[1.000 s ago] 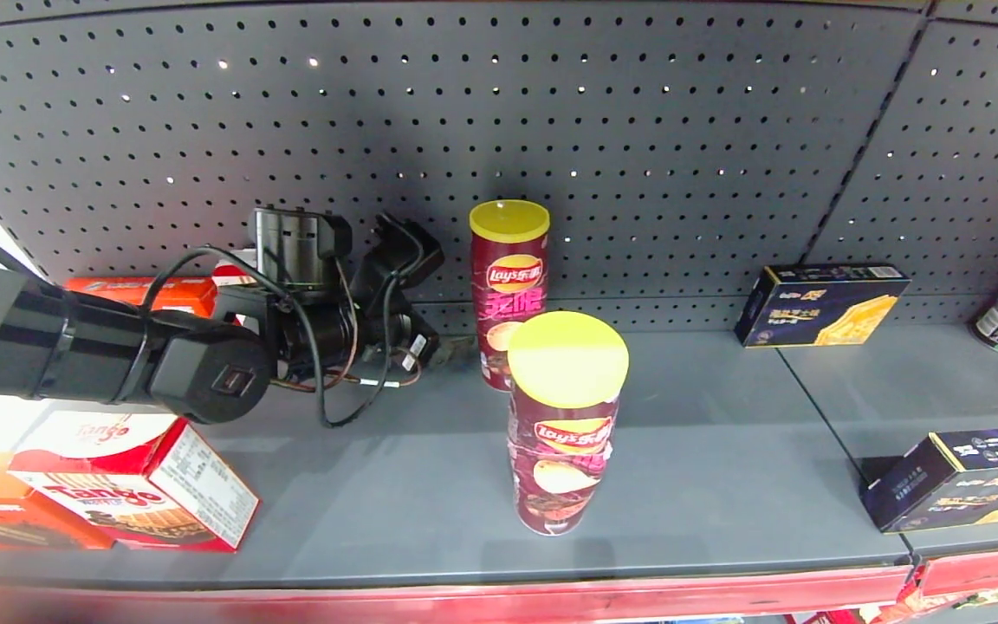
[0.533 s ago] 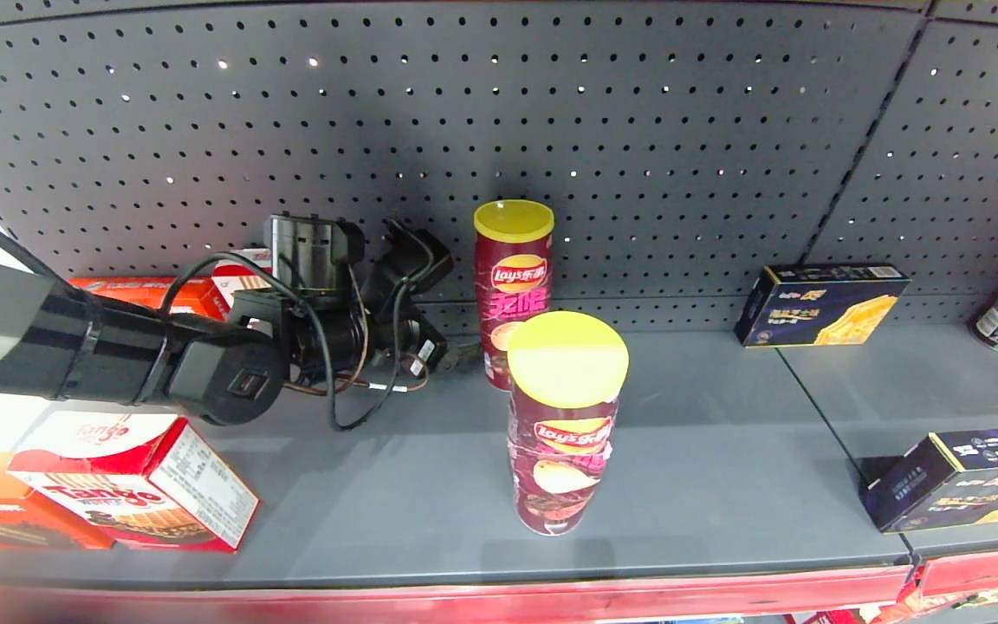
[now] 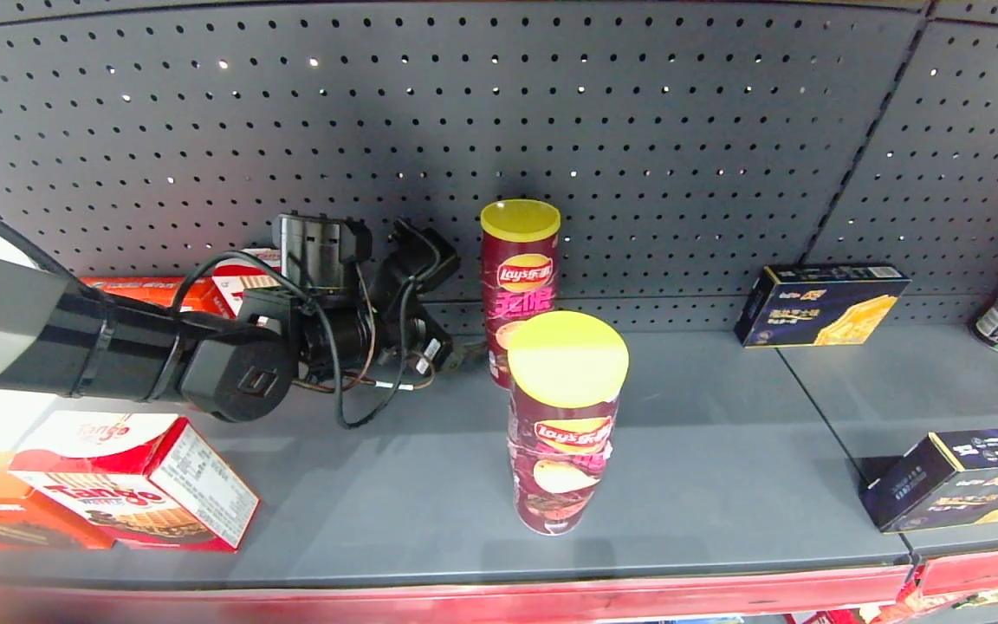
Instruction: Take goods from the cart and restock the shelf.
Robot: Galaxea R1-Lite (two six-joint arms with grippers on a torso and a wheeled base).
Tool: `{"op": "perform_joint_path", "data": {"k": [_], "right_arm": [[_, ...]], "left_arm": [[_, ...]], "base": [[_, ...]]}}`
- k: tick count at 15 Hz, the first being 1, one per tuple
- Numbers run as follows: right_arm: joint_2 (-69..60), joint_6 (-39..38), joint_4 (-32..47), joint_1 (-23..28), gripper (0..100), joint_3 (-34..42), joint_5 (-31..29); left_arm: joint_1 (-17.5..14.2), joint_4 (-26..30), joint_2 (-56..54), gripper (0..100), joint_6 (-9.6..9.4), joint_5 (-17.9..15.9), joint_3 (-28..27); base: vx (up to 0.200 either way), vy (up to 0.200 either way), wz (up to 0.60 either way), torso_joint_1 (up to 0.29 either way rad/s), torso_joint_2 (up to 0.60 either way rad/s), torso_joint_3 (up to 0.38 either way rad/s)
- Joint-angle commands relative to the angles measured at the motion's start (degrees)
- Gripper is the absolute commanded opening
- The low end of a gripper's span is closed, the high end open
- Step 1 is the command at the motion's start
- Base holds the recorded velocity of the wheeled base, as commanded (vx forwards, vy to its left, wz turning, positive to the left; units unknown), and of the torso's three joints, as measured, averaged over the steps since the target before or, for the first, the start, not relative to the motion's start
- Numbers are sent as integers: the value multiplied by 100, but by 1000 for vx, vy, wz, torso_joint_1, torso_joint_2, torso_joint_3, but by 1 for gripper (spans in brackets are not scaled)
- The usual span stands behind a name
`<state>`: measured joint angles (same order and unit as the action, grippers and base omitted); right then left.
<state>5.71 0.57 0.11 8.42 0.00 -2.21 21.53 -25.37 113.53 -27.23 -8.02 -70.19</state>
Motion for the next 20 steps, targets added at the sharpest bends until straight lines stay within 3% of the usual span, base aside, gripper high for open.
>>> {"op": "perform_joint_path", "data": {"k": [1, 10, 20], "right_arm": [[10, 4, 7, 1, 100, 0, 1], [10, 4, 7, 1, 100, 0, 1], [10, 4, 7, 1, 100, 0, 1]], "left_arm": [[0, 6, 29, 100, -1, -6, -47], [36, -47, 20, 100, -1, 2, -47], [-316, -3, -1676, 100, 87, 169, 155]], "base": [[0, 0, 0, 0, 0, 0], [0, 0, 0, 0, 0, 0], [0, 0, 0, 0, 0, 0]]}}
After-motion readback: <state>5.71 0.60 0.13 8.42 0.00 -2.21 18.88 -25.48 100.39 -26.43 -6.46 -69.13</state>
